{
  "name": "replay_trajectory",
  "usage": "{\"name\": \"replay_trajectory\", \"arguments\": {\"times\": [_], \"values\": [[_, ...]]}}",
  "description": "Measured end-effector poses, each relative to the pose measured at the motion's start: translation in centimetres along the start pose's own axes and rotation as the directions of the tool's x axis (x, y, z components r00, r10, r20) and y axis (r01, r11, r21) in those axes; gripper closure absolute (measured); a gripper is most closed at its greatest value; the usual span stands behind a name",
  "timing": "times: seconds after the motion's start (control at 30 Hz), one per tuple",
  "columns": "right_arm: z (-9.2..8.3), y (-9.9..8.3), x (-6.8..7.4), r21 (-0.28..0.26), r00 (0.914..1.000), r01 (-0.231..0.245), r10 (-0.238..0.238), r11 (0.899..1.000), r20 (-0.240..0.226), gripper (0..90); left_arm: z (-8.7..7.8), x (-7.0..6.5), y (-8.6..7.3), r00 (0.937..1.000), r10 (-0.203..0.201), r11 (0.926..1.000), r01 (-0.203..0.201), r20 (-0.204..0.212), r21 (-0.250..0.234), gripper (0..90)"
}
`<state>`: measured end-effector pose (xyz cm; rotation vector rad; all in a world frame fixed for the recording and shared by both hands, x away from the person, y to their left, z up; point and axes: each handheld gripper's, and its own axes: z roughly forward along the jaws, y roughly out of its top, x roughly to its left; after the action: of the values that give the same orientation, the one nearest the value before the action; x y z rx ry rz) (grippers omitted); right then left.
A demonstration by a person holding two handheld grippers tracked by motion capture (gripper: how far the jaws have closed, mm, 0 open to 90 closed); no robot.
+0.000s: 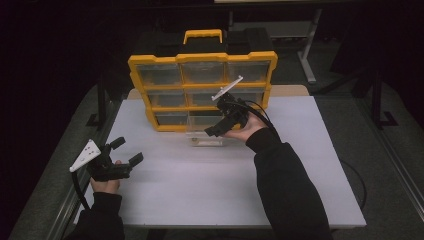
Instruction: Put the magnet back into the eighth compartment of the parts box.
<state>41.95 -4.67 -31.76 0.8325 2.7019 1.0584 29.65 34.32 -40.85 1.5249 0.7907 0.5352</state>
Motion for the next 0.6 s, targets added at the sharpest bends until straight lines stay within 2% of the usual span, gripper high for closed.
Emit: {"name": "replay_trajectory", "arguments": {"times": [0.23,0.6], "values": [[-0.9,-1.0,0.1,-0.027,1.0000,-0.003,0.003,1.000,-0.005,0.0,0.0,0.0,0.0,1.0000,0.003,1.0000,-0.003,0.000,0.002,0.0],[-1.9,-2.6,0.2,-0.036,0.9999,-0.012,0.012,0.999,-0.011,0.0,0.0,0.0,0.0,1.0000,0.003,1.0000,-0.003,0.003,0.003,0.0]]}}
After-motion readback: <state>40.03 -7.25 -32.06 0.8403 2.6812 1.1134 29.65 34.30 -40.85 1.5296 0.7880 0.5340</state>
